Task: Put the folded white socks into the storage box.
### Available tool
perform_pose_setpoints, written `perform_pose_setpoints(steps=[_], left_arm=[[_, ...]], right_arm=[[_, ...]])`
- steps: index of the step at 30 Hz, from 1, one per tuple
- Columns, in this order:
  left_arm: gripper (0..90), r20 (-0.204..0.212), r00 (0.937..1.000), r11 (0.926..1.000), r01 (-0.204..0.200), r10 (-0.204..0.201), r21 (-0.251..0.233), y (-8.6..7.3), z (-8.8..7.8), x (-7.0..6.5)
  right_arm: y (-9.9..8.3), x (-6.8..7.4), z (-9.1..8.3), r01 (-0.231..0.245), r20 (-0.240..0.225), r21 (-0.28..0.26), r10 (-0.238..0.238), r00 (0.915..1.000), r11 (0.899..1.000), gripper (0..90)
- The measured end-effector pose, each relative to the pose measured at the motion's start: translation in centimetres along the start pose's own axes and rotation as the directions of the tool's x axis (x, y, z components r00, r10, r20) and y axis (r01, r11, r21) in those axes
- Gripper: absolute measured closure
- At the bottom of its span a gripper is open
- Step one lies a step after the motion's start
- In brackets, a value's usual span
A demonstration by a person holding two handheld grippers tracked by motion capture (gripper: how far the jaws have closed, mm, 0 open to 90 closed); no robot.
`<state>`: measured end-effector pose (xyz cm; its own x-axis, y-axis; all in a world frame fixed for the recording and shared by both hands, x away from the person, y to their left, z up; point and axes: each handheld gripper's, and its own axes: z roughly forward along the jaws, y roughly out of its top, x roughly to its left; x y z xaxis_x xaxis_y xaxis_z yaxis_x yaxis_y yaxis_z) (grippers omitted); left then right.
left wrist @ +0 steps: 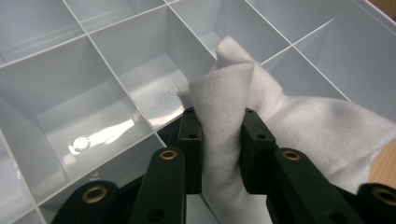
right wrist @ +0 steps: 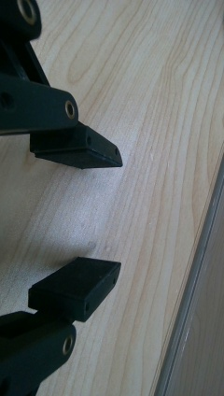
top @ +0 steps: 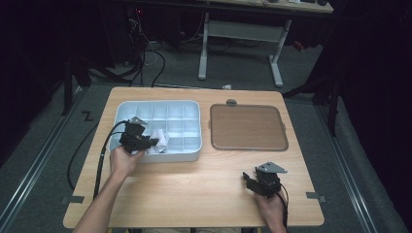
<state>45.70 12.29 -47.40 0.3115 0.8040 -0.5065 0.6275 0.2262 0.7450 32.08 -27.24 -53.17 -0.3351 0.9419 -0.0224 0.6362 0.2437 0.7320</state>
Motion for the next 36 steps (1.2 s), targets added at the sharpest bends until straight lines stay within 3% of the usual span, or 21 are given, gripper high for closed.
perform_pose_setpoints(steps=[11, 16, 19, 36], left_arm=[[74.1, 0.009, 0.9996, 0.9996, 0.028, -0.028, 0.001, -0.2, 0.0, 0.5], [74.1, -0.027, 0.9986, 0.9984, 0.045, -0.045, 0.033, -0.4, 0.5, 0.4], [74.2, -0.050, 0.9985, 0.9985, 0.023, -0.021, 0.050, -0.5, 0.8, 0.1], [74.4, -0.074, 0.9969, 0.9969, -0.022, 0.027, 0.076, -1.0, 1.4, -0.2]], right_arm=[[0.0, 0.0, 0.0, -0.001, 0.002, 0.000, 0.001, 1.0000, 1.000, 43.7], [0.0, 0.0, 0.1, 0.001, 0.003, 0.000, -0.001, 1.0000, 1.000, 43.7], [0.1, -0.1, 0.1, -0.006, 0.006, 0.001, 0.006, 1.0000, 1.000, 43.7], [0.1, -0.1, 0.1, -0.014, 0.015, 0.000, 0.014, 0.9998, 1.000, 43.7]])
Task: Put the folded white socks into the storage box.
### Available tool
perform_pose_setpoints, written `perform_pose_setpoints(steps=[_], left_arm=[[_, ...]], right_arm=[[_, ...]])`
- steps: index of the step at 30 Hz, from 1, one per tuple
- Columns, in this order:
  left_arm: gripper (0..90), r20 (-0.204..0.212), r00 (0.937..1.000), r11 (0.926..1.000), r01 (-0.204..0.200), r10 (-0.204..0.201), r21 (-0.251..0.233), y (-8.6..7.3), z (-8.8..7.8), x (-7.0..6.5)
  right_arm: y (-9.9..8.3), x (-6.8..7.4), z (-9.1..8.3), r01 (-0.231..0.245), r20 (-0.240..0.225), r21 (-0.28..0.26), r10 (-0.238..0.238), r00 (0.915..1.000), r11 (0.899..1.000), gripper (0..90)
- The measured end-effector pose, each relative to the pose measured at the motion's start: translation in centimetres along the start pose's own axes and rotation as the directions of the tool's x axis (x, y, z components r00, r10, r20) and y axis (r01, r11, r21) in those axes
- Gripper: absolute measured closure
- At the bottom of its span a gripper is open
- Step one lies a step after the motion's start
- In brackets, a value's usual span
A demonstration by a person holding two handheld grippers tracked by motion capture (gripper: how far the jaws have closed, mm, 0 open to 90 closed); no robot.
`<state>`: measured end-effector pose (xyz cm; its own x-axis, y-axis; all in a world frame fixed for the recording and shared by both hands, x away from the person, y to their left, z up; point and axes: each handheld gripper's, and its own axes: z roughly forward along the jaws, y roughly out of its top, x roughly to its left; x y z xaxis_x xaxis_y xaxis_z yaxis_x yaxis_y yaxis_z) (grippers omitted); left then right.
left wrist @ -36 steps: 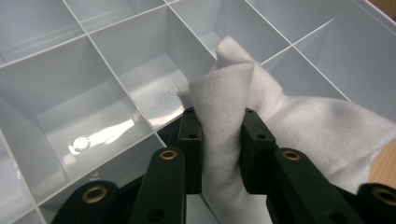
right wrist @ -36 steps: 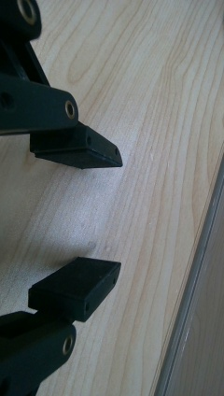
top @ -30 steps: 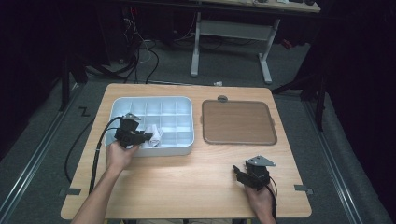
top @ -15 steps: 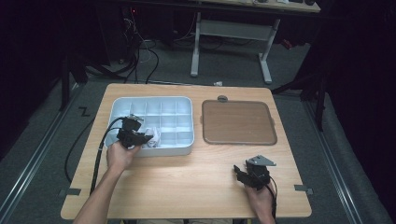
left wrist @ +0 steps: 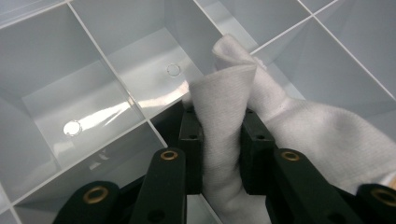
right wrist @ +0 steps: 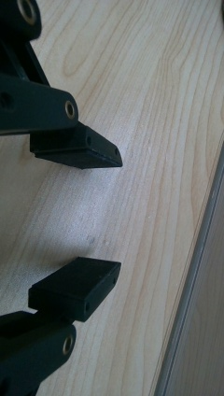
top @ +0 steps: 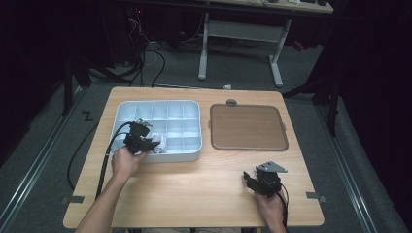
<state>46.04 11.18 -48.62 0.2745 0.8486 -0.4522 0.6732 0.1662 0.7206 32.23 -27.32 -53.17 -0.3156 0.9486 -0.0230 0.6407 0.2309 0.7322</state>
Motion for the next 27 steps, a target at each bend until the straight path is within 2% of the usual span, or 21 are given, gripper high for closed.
perform_pose_setpoints(steps=[4, 8, 19, 22, 27], left_arm=[[74.5, -0.018, 0.9998, 1.0000, 0.006, -0.006, 0.007, -0.10, 0.24, -0.17], [74.7, -0.041, 0.9990, 0.9995, -0.014, 0.015, 0.029, -0.30, 0.63, -0.43], [74.5, -0.037, 0.9993, 0.9972, 0.000, 0.002, 0.075, -0.07, 0.91, -0.35], [74.2, -0.037, 0.9992, 0.9948, -0.011, 0.015, 0.101, -0.04, 1.01, -0.39], [72.3, -0.030, 0.9993, 0.9959, -0.019, 0.022, 0.088, -0.07, 0.97, -0.45]], right_arm=[[0.00, -0.01, 0.00, 0.000, 0.000, 0.000, 0.000, 1.0000, 1.000, 43.7], [0.00, -0.03, -0.01, -0.001, -0.003, 0.000, 0.001, 1.0000, 1.000, 43.8], [0.00, -0.03, -0.01, -0.001, -0.003, 0.000, 0.001, 1.0000, 1.000, 43.8], [0.00, -0.03, -0.01, -0.001, -0.003, 0.000, 0.001, 1.0000, 1.000, 43.8], [0.00, -0.05, -0.01, -0.001, -0.004, 0.000, 0.001, 1.0000, 1.000, 43.9]])
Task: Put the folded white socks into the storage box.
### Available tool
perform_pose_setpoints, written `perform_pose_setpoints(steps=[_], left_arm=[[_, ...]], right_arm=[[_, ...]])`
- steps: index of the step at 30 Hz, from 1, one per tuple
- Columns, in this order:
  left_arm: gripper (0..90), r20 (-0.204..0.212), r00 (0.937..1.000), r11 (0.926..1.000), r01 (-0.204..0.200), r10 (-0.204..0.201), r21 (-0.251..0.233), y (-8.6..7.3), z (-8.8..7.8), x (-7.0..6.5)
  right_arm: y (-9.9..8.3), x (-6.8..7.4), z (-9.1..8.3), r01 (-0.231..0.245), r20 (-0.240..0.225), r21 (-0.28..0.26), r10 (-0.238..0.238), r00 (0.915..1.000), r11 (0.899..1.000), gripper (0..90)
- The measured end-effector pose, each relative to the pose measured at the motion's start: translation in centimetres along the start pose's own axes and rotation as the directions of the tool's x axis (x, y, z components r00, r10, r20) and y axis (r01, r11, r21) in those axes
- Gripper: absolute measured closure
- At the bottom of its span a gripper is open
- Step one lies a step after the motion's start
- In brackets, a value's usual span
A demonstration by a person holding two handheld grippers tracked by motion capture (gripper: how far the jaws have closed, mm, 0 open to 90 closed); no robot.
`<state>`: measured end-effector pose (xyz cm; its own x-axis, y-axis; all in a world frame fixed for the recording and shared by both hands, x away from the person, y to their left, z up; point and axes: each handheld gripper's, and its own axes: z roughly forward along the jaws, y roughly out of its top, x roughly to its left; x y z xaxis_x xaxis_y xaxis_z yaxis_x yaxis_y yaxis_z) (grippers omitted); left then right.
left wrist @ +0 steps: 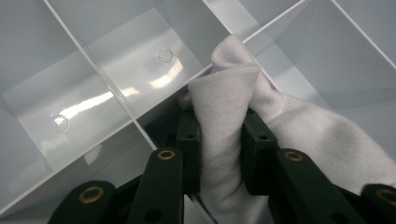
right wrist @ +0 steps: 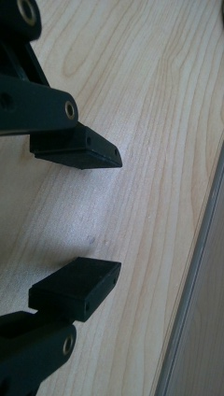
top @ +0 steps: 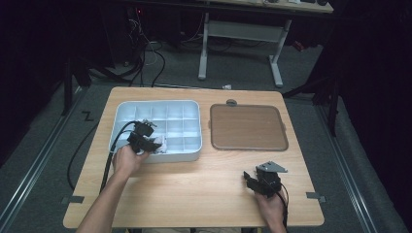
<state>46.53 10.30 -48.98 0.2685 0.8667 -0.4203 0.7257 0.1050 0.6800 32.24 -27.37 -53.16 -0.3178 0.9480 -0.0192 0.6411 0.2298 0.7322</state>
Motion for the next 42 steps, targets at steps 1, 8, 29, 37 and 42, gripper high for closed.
perform_pose_setpoints(steps=[1, 8, 29, 37, 42], left_arm=[[71.8, 0.002, 1.0000, 1.0000, 0.005, -0.005, -0.005, 0.1, 0.0, 0.1], [68.6, 0.018, 0.9970, 0.9971, 0.076, -0.076, -0.003, 0.7, -0.3, 0.3], [51.8, 0.097, 0.9850, 0.9829, 0.152, -0.143, -0.103, 1.7, -2.4, 0.2], [44.3, 0.110, 0.9893, 0.9875, 0.109, -0.097, -0.114, 1.1, -3.3, -0.7], [50.9, 0.053, 0.9985, 0.9912, 0.018, -0.011, -0.131, -0.1, -2.6, -1.2]], right_arm=[[0.0, 0.0, 0.0, 0.000, 0.000, 0.000, 0.000, 1.0000, 1.000, 44.0], [0.0, 0.0, 0.0, 0.000, -0.003, -0.001, 0.000, 1.0000, 1.000, 44.3], [0.0, 0.0, 0.0, 0.005, -0.005, -0.003, -0.005, 1.0000, 1.000, 47.7], [0.0, 0.0, 0.0, 0.005, -0.005, -0.003, -0.005, 1.0000, 1.000, 47.6], [0.0, 0.0, 0.0, 0.006, -0.004, -0.003, -0.006, 1.0000, 1.000, 46.9]])
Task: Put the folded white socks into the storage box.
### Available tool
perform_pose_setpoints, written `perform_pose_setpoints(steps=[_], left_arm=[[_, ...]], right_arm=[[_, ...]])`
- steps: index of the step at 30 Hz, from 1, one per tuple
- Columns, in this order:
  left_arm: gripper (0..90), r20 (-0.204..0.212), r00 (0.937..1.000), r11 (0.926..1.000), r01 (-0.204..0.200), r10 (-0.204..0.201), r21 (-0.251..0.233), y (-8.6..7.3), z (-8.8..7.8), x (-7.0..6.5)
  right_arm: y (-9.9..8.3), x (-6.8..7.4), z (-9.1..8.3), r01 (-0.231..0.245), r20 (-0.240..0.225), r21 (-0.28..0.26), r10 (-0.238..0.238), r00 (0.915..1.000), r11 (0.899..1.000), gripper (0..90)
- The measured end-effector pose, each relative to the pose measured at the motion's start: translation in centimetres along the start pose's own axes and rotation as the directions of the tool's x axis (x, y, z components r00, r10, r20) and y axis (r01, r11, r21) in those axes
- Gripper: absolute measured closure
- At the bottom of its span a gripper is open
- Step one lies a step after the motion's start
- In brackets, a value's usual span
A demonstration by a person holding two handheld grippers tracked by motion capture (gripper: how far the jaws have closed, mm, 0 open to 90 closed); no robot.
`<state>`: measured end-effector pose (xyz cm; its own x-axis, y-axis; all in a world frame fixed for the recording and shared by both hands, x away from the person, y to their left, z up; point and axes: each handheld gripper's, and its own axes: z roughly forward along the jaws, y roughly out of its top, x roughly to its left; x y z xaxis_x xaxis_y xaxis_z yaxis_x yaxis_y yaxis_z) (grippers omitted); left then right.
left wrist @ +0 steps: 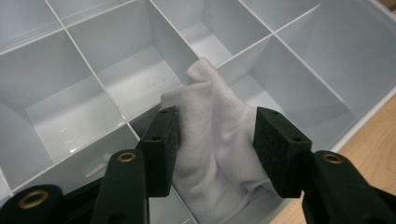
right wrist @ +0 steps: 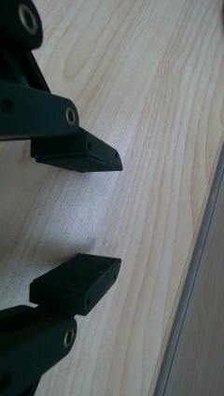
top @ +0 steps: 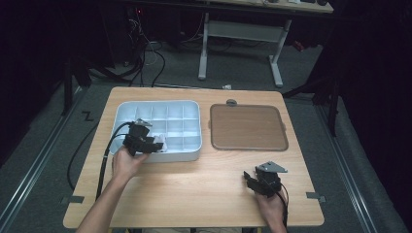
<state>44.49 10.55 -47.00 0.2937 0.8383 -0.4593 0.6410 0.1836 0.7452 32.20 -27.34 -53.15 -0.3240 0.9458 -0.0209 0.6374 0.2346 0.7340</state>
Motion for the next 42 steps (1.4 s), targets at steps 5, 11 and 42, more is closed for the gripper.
perform_pose_setpoints(steps=[5, 11, 42], left_arm=[[52.7, -0.034, 0.9989, 0.9992, -0.033, 0.033, 0.022, -0.7, 0.8, -0.1], [58.2, -0.058, 0.9974, 0.9981, -0.040, 0.043, 0.046, -1.0, 1.7, 0.4], [50.6, 0.028, 0.9996, 0.9994, 0.000, 0.001, -0.035, -0.8, 0.7, 1.2]], right_arm=[[0.0, 0.0, 0.0, 0.004, -0.003, 0.000, -0.004, 1.0000, 1.000, 46.2], [0.0, 0.0, 0.0, 0.007, -0.005, 0.000, -0.007, 1.0000, 1.000, 45.9], [0.0, 0.1, 0.0, 0.011, -0.012, 0.003, -0.011, 0.9999, 1.000, 44.0]])
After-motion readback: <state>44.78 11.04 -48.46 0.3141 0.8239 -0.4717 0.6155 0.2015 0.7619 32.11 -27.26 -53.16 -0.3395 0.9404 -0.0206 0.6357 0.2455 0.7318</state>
